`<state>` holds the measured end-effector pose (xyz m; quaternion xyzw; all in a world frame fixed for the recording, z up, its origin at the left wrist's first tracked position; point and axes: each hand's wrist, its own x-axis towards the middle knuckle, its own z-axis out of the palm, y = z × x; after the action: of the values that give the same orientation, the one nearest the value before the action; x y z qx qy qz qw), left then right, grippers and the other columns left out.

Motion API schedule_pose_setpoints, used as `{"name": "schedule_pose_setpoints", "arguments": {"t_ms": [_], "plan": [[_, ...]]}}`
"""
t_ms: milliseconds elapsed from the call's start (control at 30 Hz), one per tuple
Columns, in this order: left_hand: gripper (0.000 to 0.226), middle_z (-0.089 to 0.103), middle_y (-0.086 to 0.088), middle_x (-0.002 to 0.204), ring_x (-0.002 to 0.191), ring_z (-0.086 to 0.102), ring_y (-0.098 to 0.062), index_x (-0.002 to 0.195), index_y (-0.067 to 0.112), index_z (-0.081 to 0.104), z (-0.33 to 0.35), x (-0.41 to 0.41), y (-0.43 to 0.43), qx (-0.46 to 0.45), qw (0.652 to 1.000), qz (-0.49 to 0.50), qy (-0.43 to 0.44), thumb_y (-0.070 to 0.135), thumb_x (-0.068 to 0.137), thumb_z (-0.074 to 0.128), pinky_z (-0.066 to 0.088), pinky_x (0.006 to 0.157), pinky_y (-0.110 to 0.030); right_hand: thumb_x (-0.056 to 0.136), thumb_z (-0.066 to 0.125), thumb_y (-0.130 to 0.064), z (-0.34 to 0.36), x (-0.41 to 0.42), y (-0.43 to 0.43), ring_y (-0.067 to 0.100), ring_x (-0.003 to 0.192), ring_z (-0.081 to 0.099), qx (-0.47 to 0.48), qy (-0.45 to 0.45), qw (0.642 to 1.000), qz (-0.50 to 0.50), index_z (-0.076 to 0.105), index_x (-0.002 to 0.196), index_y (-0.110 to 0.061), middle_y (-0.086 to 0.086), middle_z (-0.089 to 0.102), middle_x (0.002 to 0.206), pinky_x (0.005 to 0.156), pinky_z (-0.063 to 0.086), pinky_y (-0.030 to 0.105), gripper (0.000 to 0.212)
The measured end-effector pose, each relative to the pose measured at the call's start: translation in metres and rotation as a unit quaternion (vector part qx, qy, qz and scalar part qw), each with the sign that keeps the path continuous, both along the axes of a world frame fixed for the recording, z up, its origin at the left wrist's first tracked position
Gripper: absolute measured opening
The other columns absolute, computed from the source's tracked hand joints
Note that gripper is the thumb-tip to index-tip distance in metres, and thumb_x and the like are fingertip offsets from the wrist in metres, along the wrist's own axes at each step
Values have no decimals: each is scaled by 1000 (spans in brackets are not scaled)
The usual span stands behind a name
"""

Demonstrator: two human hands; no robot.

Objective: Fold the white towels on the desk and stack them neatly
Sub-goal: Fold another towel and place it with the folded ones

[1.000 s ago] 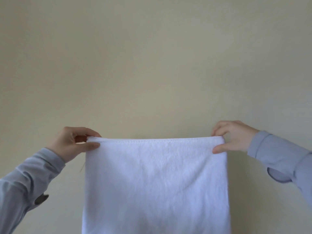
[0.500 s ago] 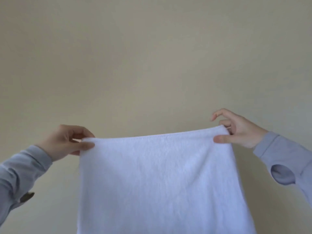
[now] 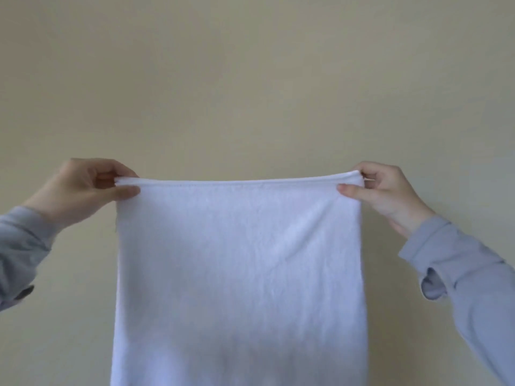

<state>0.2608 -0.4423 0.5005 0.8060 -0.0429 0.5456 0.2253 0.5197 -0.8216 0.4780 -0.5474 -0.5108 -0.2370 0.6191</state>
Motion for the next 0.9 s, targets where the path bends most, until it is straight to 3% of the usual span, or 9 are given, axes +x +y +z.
{"name": "schedule_pose_setpoints", "arguments": {"t_ms": [100, 233, 333, 433, 567, 733, 833, 900], "plan": [[13, 73, 13, 81, 73, 65, 4, 83, 25, 70, 5, -7, -4, -6, 997, -43, -61, 20, 71, 73, 49, 70, -6, 76, 72, -1, 6, 1, -6, 3, 63, 57, 51, -20, 999, 5, 58, 70, -13, -6, 61, 69, 59, 45, 12, 19], [12, 69, -3, 84, 67, 63, 6, 86, 12, 68, -6, 4, -10, -28, 999, -19, -20, 3, 77, 69, 48, 66, -5, 76, 70, 5, -5, 0, 10, 1, 60, 54, 17, 14, 1000, -14, 57, 69, -10, -11, 61, 62, 58, 43, 14, 20], [13, 71, 2, 80, 68, 63, 3, 86, 13, 70, -15, 11, -2, -70, 997, -4, -31, 4, 77, 70, 50, 68, -7, 74, 72, 3, -14, 4, 22, 4, 61, 56, 48, 43, 998, -5, 58, 65, -11, -7, 62, 64, 58, 45, 13, 22], [15, 72, -2, 82, 73, 67, -5, 87, 14, 70, -27, 15, 5, -178, 981, -72, -39, 3, 76, 70, 54, 68, -15, 70, 77, -3, -23, 7, 28, 13, 71, 64, 82, 118, 989, 34, 69, 80, -4, 8, 70, 80, 64, 51, 19, 12], [31, 74, -9, 86, 75, 71, -14, 92, 6, 70, -39, 20, 12, -330, 934, -139, -14, 8, 62, 74, 55, 61, -17, 66, 80, -6, -30, 15, 42, 15, 77, 70, 80, 187, 975, 85, 74, 83, -6, 8, 74, 86, 64, 53, 18, 18], [16, 69, -16, 92, 70, 69, -9, 88, 5, 68, -50, 17, 13, -268, 958, -103, 29, 2, 72, 70, 55, 64, -15, 66, 79, -4, -33, 17, 45, 13, 74, 67, 6, 178, 983, 34, 71, 86, 0, 3, 74, 79, 68, 53, 17, 22], [19, 73, -8, 89, 79, 69, -10, 87, 11, 72, -30, 5, 13, -200, 969, -136, -43, 12, 68, 74, 54, 73, -16, 65, 80, -5, -17, 10, 29, 13, 75, 65, 85, 99, 991, 25, 71, 84, -5, 0, 74, 80, 74, 53, 23, 21], [16, 74, 2, 89, 83, 68, -7, 89, 16, 72, -19, 2, 14, -151, 974, -142, -90, 14, 73, 74, 52, 77, -15, 68, 79, -7, -12, 3, 26, 8, 70, 64, 142, 48, 988, 30, 70, 79, -10, -4, 73, 77, 67, 53, 19, 14]]}}
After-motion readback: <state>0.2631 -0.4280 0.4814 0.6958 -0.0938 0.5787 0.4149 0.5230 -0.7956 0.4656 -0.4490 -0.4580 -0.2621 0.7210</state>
